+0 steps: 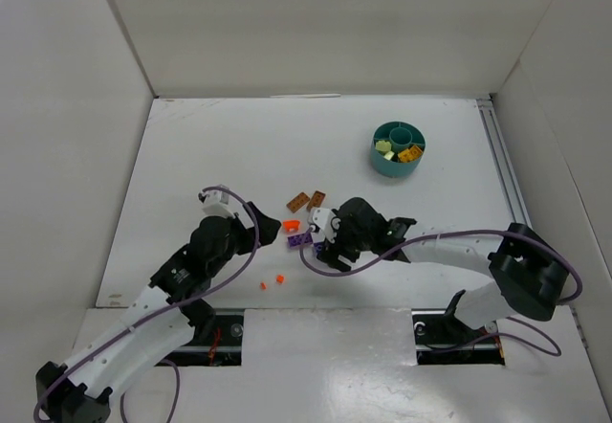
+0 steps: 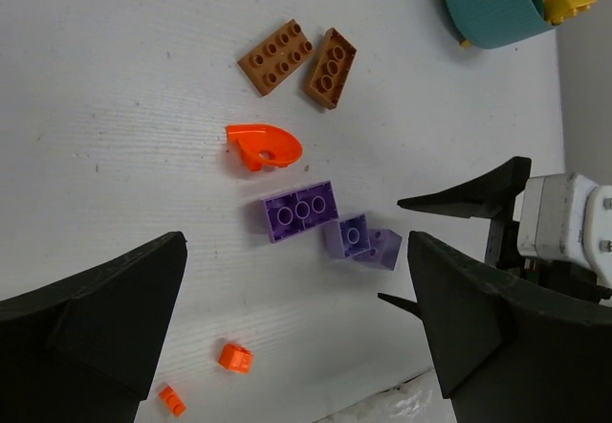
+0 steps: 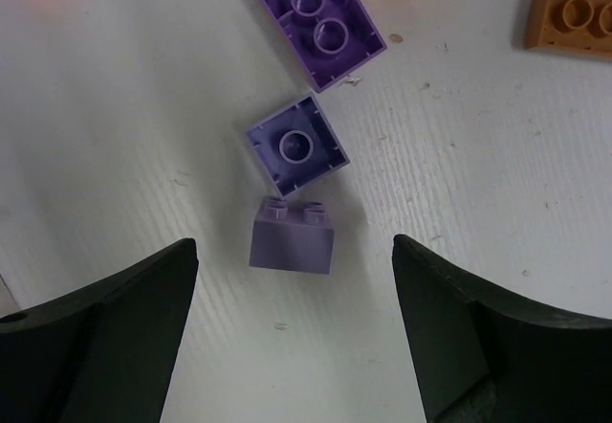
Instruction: Sort the legos into containers by color
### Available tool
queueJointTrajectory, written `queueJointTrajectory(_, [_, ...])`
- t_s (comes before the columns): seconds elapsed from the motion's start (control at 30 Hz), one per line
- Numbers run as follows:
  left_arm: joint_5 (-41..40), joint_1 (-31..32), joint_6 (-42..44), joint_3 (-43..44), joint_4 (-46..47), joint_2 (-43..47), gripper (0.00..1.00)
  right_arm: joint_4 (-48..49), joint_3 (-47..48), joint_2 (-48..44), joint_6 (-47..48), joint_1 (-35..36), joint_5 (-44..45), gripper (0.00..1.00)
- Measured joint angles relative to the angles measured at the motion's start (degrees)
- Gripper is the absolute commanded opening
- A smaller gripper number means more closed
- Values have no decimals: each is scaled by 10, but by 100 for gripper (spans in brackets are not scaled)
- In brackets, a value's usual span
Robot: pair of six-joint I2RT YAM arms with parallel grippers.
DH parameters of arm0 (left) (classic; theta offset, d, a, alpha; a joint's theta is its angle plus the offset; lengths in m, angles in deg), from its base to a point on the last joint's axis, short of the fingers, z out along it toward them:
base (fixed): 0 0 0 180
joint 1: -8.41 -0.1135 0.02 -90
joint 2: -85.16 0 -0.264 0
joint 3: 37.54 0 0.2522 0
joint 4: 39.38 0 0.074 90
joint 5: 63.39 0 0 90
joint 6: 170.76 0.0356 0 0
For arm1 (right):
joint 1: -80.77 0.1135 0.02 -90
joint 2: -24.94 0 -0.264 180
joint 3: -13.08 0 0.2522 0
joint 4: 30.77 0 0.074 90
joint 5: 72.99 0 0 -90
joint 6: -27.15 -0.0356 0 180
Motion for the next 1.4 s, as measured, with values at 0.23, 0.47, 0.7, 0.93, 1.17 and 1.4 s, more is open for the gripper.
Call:
queueJointTrajectory(0.23, [6,0,-5,0,-1,-43,100,30,-17,6,-49,0,37,84])
queueJointTrajectory(0.47, [16,0,-7,0,2,-47,100,60,-21,29,-68,0,50,73])
queueJointTrajectory(0.7, [25,0,-6,-1,18,-47,100,83,-35,29,-81,0,60,34])
queueJointTrajectory(0.93, [37,0,-6,-6,29,-47,100,85,-51,-18,-85,0,59,27])
queueJointTrajectory(1.17, [52,0,2,-12,37,-48,100,32,-5,-99,-58,-23,65,27])
queueJointTrajectory(1.4, [63,0,11,-12,58,-97,100,-30,145,-88,-11,-170,85,27])
